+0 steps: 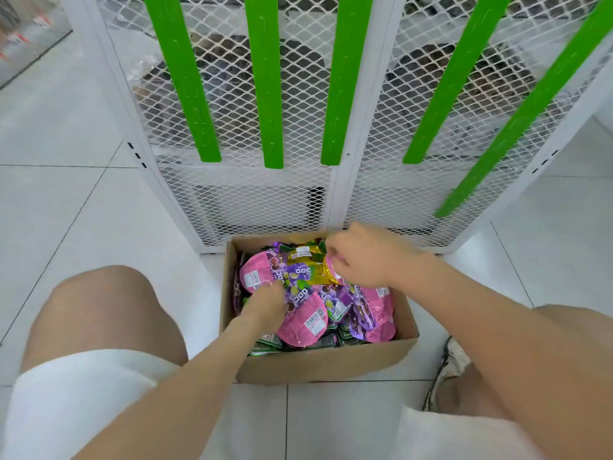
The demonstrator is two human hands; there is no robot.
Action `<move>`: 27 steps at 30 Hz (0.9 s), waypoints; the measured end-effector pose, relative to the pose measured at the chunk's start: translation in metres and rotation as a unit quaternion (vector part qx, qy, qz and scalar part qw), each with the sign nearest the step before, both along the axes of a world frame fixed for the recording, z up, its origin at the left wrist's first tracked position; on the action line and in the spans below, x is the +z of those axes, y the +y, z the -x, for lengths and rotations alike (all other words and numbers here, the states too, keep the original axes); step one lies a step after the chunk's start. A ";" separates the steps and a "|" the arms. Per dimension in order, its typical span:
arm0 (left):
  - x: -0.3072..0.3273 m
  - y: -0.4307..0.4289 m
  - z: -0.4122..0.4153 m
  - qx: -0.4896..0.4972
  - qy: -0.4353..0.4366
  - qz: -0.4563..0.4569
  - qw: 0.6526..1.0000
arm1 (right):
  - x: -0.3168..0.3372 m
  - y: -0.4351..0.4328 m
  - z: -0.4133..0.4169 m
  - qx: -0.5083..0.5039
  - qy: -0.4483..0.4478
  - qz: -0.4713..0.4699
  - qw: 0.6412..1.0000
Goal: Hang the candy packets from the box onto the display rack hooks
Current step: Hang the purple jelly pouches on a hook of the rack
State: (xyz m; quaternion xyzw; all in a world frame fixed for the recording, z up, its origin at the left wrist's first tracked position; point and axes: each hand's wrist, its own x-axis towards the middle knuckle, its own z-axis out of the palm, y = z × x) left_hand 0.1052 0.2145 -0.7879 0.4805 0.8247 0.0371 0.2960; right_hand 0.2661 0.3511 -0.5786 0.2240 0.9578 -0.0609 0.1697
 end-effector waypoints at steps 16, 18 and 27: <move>0.137 0.063 -0.066 0.270 -0.326 -0.127 0.897 | -0.037 0.061 -0.051 -0.003 0.020 0.237 0.971; 0.158 0.069 -0.091 0.312 -0.391 -0.174 0.848 | -0.030 0.062 -0.069 -0.044 0.061 0.319 0.945; 0.171 0.085 -0.141 0.228 -0.025 -0.361 0.904 | -0.014 0.108 -0.124 -0.118 0.206 0.440 0.866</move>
